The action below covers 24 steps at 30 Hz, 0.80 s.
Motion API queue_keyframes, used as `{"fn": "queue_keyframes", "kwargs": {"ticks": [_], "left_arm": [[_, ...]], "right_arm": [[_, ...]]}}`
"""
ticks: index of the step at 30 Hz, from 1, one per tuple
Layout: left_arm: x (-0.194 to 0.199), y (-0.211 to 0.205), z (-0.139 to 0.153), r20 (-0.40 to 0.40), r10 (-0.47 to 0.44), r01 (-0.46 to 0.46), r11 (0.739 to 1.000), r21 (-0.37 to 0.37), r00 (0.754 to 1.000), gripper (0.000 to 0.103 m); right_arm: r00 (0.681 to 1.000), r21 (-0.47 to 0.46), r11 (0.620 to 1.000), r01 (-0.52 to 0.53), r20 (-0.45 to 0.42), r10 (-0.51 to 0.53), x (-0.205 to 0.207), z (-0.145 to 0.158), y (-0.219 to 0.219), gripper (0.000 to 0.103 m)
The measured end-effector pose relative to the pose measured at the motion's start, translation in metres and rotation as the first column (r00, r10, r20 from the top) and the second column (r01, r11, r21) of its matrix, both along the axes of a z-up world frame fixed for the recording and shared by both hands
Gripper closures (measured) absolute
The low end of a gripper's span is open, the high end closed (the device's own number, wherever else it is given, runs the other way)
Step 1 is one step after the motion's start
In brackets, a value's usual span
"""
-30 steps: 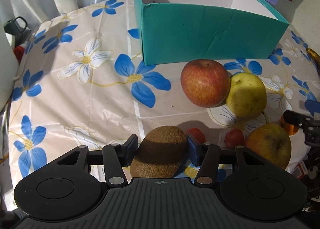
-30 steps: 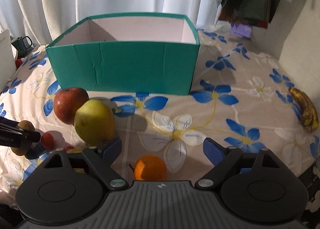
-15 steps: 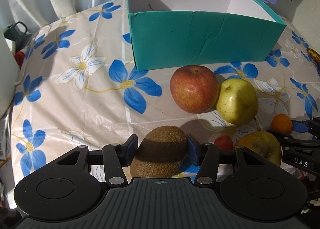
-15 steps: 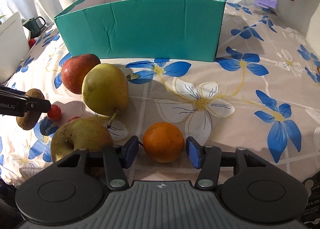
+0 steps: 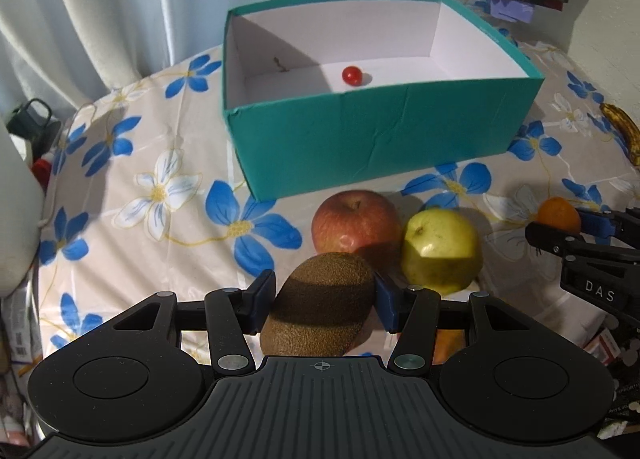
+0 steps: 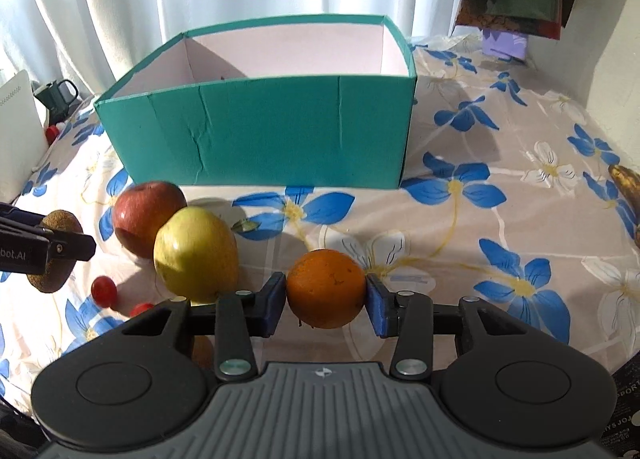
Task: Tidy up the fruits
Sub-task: 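Lift the kiwi toward the box with left while right grasps the orange, then lower the kiwi into the box and open left while right carries the orange over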
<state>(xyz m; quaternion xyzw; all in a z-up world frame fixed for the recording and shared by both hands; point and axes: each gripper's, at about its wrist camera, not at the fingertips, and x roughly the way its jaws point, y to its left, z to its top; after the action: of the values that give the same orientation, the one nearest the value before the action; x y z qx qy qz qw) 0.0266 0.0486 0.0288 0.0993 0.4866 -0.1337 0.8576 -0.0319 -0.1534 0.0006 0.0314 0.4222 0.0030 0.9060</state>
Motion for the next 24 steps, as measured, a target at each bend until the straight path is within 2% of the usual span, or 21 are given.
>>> {"fn": "queue_keyframes", "kwargs": {"ticks": [5, 10, 15, 18, 24], "left_arm": [[0.013, -0.021, 0.031, 0.115, -0.036, 0.036, 0.999, 0.004, 0.993, 0.046], [0.038, -0.04, 0.055, 0.206, -0.035, 0.036, 0.999, 0.0, 0.978, 0.046], [0.071, -0.052, 0.062, 0.245, 0.007, -0.003, 1.0, -0.018, 0.969, 0.046], [0.089, -0.059, 0.055, 0.256, 0.032, -0.033, 0.999, 0.001, 0.966, 0.046], [0.113, -0.066, 0.036, 0.214, 0.051, -0.048, 0.999, -0.02, 0.976, 0.048]], "right_arm": [[0.994, 0.002, 0.999, 0.034, 0.103, -0.034, 0.009, 0.023, -0.005, 0.061], [0.982, -0.02, 0.996, 0.086, 0.171, -0.081, 0.021, 0.041, -0.01, 0.061], [0.969, -0.048, 0.993, 0.104, 0.231, -0.09, 0.032, 0.058, -0.013, 0.061], [0.958, -0.072, 0.99, 0.12, 0.27, -0.096, 0.037, 0.065, -0.015, 0.061], [0.947, -0.081, 0.986, 0.147, 0.298, -0.117, 0.046, 0.069, -0.022, 0.061]]}}
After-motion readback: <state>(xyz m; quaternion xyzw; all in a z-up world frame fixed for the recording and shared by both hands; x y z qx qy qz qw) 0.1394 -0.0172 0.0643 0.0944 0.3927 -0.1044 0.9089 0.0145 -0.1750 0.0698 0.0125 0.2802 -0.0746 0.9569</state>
